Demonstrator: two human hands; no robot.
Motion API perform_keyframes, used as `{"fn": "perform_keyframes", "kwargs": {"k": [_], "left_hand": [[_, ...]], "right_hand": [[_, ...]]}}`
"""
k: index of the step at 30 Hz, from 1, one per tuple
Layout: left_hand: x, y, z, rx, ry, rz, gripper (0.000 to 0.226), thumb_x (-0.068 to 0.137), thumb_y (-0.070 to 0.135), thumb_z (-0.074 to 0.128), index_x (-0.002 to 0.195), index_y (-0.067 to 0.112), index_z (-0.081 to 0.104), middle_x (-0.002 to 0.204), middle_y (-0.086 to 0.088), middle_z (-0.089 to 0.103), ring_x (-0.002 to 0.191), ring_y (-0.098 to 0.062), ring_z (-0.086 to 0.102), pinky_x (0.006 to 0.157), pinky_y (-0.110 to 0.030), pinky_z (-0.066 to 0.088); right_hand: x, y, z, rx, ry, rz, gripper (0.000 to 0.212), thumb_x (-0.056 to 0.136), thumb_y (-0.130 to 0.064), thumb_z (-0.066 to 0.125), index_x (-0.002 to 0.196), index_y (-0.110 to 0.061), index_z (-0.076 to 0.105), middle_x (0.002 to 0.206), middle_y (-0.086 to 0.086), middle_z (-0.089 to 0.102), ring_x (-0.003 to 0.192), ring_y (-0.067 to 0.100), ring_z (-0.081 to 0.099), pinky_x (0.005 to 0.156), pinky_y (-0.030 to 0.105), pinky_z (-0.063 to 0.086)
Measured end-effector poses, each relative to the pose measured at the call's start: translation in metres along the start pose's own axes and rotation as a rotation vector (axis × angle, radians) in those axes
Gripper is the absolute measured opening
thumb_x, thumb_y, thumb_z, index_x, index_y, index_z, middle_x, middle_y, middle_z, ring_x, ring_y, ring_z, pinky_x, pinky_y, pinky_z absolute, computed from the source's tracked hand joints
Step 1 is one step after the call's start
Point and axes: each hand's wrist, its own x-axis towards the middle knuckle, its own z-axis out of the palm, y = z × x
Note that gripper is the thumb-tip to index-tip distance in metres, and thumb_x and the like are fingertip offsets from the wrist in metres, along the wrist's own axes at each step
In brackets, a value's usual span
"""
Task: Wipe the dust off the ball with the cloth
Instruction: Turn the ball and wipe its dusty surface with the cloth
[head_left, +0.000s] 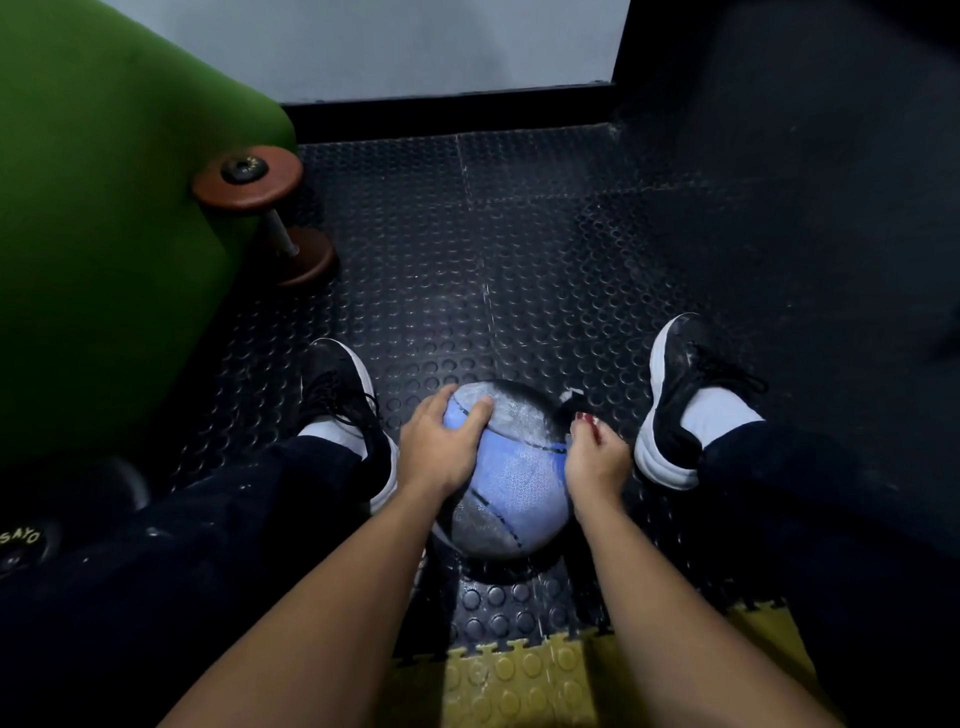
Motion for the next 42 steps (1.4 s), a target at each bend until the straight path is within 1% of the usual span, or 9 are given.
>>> {"fn": "perform_keyframes", "kwargs": {"k": [3, 6, 9, 14, 21, 29, 32, 36, 42], "left_hand": [[-0.001, 0.004, 0.004, 0.025, 0.015, 0.008, 0.087, 0.072, 0.084, 0.048, 0.143, 0.035, 0.052, 0.151, 0.006, 0.051, 0.140, -0.021, 0.045, 0.115, -0.049, 0.037], [-0.001, 0.005, 0.004, 0.022, 0.015, -0.009, 0.089, 0.072, 0.084, 0.047, 0.145, 0.034, 0.051, 0.153, 0.005, 0.049, 0.142, -0.022, 0.042, 0.116, -0.050, 0.035], [0.001, 0.002, 0.000, 0.000, 0.005, -0.022, 0.090, 0.071, 0.084, 0.047, 0.146, 0.034, 0.050, 0.153, 0.005, 0.049, 0.142, -0.021, 0.043, 0.117, -0.048, 0.035], [-0.005, 0.003, 0.002, 0.013, 0.021, 0.007, 0.080, 0.077, 0.079, 0.052, 0.144, 0.035, 0.051, 0.153, 0.006, 0.049, 0.141, -0.020, 0.042, 0.116, -0.048, 0.035], [-0.002, 0.004, -0.001, -0.019, 0.017, -0.046, 0.089, 0.072, 0.084, 0.046, 0.145, 0.035, 0.051, 0.152, 0.005, 0.050, 0.140, -0.020, 0.045, 0.116, -0.047, 0.036], [-0.010, 0.011, -0.001, 0.102, -0.009, -0.053, 0.093, 0.074, 0.085, 0.045, 0.151, 0.034, 0.043, 0.157, 0.002, 0.042, 0.144, -0.028, 0.038, 0.118, -0.048, 0.032], [-0.017, 0.014, -0.011, 0.269, -0.032, -0.041, 0.098, 0.069, 0.095, 0.039, 0.149, 0.039, 0.041, 0.152, -0.005, 0.041, 0.141, -0.031, 0.037, 0.115, -0.051, 0.033], [-0.007, 0.008, -0.012, 0.334, -0.119, 0.305, 0.087, 0.075, 0.089, 0.040, 0.149, 0.044, 0.039, 0.162, 0.006, 0.031, 0.152, -0.019, 0.021, 0.122, -0.053, 0.021], [0.012, 0.002, -0.009, 0.084, -0.136, 0.216, 0.079, 0.075, 0.079, 0.057, 0.141, 0.036, 0.055, 0.150, 0.010, 0.052, 0.139, -0.010, 0.045, 0.118, -0.042, 0.036]], "right_hand": [[0.009, -0.004, 0.000, -0.083, -0.019, 0.152, 0.032, 0.088, -0.018, 0.055, 0.057, -0.010, 0.051, 0.057, -0.001, 0.052, 0.062, 0.022, 0.046, 0.061, 0.032, 0.034], [-0.002, -0.005, 0.001, -0.079, -0.005, -0.113, 0.038, 0.087, -0.018, 0.057, 0.053, -0.013, 0.041, 0.052, -0.003, 0.046, 0.055, 0.016, 0.040, 0.058, 0.033, 0.032], [-0.022, 0.007, 0.001, 0.048, 0.007, -0.230, 0.024, 0.084, -0.022, 0.054, 0.061, -0.016, 0.051, 0.060, 0.000, 0.052, 0.055, 0.007, 0.042, 0.056, 0.020, 0.036], [0.006, 0.027, -0.001, 0.038, 0.041, 0.191, 0.025, 0.088, -0.017, 0.055, 0.079, 0.003, 0.069, 0.073, 0.011, 0.065, 0.071, 0.022, 0.052, 0.068, 0.033, 0.041], [-0.005, -0.002, -0.002, 0.074, -0.077, -0.168, 0.033, 0.081, -0.020, 0.056, 0.053, -0.013, 0.041, 0.047, -0.008, 0.036, 0.051, 0.009, 0.032, 0.050, 0.030, 0.027], [0.010, 0.025, -0.001, 0.084, 0.001, 0.243, 0.028, 0.088, -0.025, 0.054, 0.079, -0.001, 0.067, 0.074, 0.007, 0.065, 0.068, 0.021, 0.051, 0.069, 0.035, 0.043], [0.031, 0.020, 0.002, 0.033, -0.069, 0.161, 0.033, 0.080, -0.032, 0.056, 0.075, 0.000, 0.060, 0.066, 0.002, 0.056, 0.068, 0.018, 0.047, 0.064, 0.033, 0.039], [0.034, 0.010, 0.001, -0.081, -0.178, -0.044, 0.032, 0.089, -0.027, 0.059, 0.066, -0.005, 0.054, 0.060, -0.002, 0.052, 0.063, 0.015, 0.044, 0.060, 0.031, 0.035], [-0.024, 0.021, -0.001, 0.044, -0.034, -0.363, 0.025, 0.087, -0.026, 0.052, 0.078, -0.006, 0.065, 0.079, 0.005, 0.065, 0.073, 0.015, 0.055, 0.068, 0.024, 0.042]]}}
